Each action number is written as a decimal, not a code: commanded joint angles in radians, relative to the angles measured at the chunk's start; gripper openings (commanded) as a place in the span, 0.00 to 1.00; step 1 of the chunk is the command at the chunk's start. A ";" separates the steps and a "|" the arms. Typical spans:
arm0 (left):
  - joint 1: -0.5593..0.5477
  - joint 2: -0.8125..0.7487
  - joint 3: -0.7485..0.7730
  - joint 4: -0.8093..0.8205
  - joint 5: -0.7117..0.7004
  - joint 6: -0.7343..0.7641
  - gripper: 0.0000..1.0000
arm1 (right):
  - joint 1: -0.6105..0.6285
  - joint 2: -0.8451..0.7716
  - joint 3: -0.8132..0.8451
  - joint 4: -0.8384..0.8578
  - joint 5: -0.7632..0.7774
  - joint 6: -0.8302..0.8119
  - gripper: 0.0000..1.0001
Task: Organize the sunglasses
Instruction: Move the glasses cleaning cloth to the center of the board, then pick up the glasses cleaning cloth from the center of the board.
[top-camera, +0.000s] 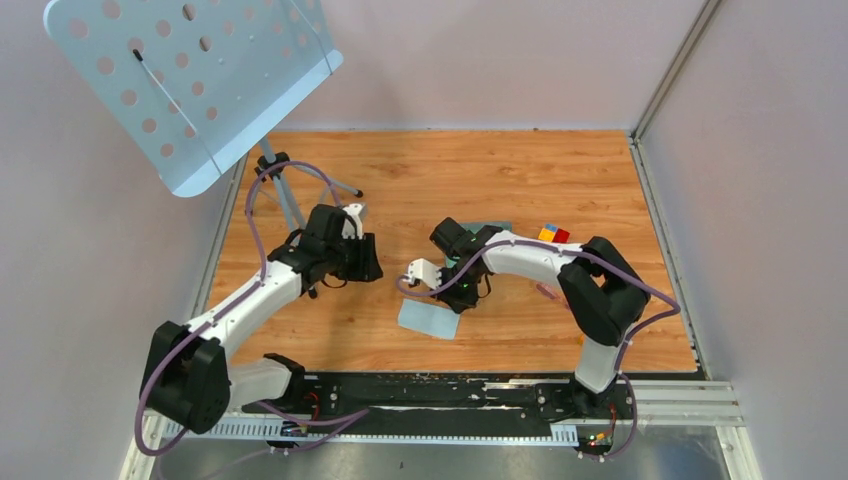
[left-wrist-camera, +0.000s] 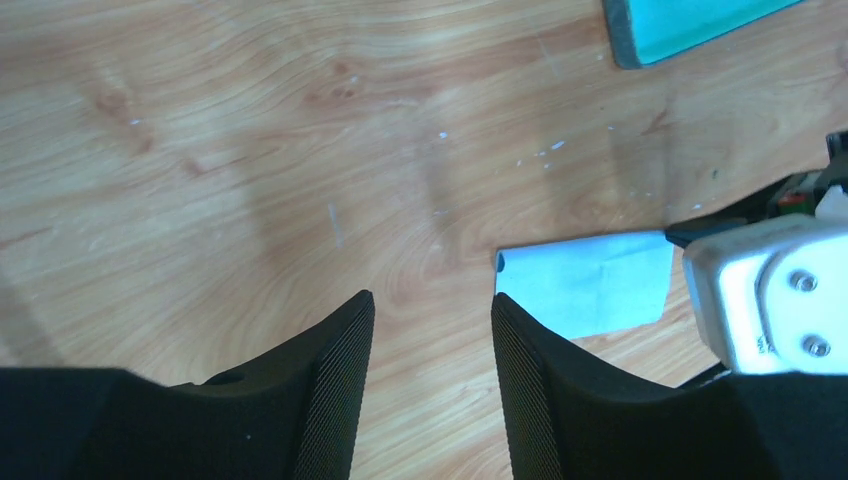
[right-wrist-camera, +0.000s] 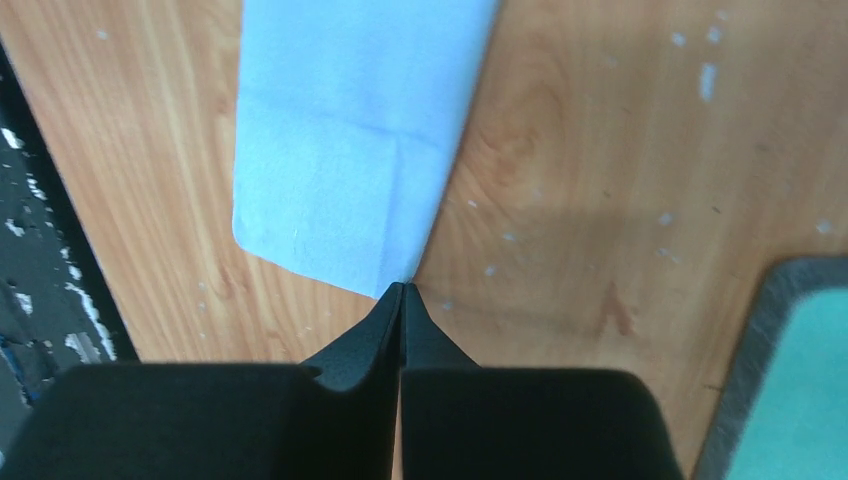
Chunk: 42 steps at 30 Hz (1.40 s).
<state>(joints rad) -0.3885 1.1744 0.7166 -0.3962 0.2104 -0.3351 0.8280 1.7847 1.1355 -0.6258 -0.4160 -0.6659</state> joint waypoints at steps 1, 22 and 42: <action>-0.012 0.104 0.052 0.071 0.094 -0.020 0.50 | -0.070 -0.010 0.018 -0.034 -0.029 -0.043 0.00; -0.117 0.284 -0.020 0.336 0.388 0.314 0.49 | -0.199 0.046 0.063 -0.014 -0.174 -0.078 0.00; -0.135 0.432 0.034 0.298 0.322 0.315 0.34 | -0.220 0.057 0.061 -0.009 -0.228 -0.060 0.00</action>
<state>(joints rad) -0.5148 1.5829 0.7158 -0.0872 0.5415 -0.0334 0.6189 1.8263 1.1999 -0.6209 -0.6125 -0.7242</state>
